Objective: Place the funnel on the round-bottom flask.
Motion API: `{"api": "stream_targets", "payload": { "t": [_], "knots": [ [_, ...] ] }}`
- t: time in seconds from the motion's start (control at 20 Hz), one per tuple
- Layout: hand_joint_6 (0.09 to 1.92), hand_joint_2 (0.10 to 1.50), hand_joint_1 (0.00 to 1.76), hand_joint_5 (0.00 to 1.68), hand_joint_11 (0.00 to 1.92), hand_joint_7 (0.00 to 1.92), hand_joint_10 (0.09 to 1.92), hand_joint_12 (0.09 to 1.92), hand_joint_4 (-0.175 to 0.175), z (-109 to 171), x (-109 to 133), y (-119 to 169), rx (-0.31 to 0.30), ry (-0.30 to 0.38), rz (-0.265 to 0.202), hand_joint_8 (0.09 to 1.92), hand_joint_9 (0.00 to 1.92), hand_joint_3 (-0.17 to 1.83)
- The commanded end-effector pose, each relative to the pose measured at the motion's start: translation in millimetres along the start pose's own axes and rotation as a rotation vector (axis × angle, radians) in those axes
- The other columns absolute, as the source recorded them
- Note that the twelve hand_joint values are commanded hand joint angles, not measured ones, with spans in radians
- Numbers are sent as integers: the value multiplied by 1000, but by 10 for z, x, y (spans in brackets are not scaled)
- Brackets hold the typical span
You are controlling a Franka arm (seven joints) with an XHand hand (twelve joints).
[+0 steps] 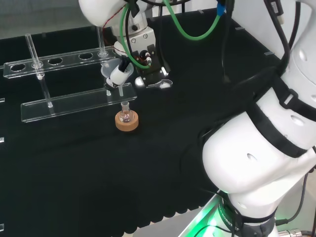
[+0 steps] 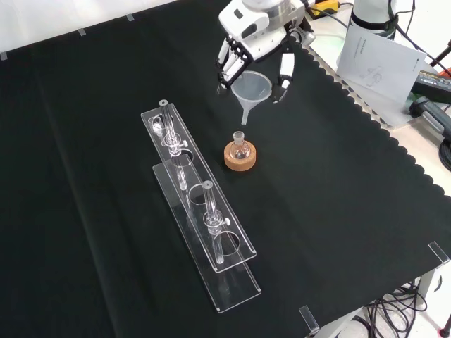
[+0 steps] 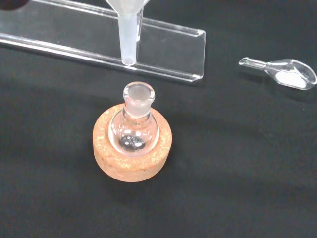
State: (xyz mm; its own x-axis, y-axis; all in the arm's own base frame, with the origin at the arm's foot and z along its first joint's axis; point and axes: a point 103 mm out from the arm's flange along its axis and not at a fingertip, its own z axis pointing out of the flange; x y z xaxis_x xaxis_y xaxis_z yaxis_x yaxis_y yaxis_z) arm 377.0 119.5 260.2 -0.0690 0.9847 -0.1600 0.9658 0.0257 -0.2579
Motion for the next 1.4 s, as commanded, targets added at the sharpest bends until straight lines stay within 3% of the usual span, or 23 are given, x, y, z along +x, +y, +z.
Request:
{"api": "stream_targets", "payload": {
  "t": [0.05, 0.4, 0.5, 1.4],
  "knots": [
    [571, 811, 704, 630, 900, 884, 384, 1060, -69, 13, 88, 80, 2, -12, 7, 711, 1285, 465],
    [577, 811, 704, 630, 899, 881, 389, 1062, -69, 148, -66, 169, 17, 6, 13, 717, 1283, 467],
    [579, 811, 704, 632, 898, 881, 390, 1062, -70, 171, -80, 182, 26, 3, 38, 718, 1282, 468],
    [588, 810, 701, 634, 892, 879, 400, 1067, -71, 300, -53, 224, 52, 28, 18, 727, 1277, 474]
  ]
}}
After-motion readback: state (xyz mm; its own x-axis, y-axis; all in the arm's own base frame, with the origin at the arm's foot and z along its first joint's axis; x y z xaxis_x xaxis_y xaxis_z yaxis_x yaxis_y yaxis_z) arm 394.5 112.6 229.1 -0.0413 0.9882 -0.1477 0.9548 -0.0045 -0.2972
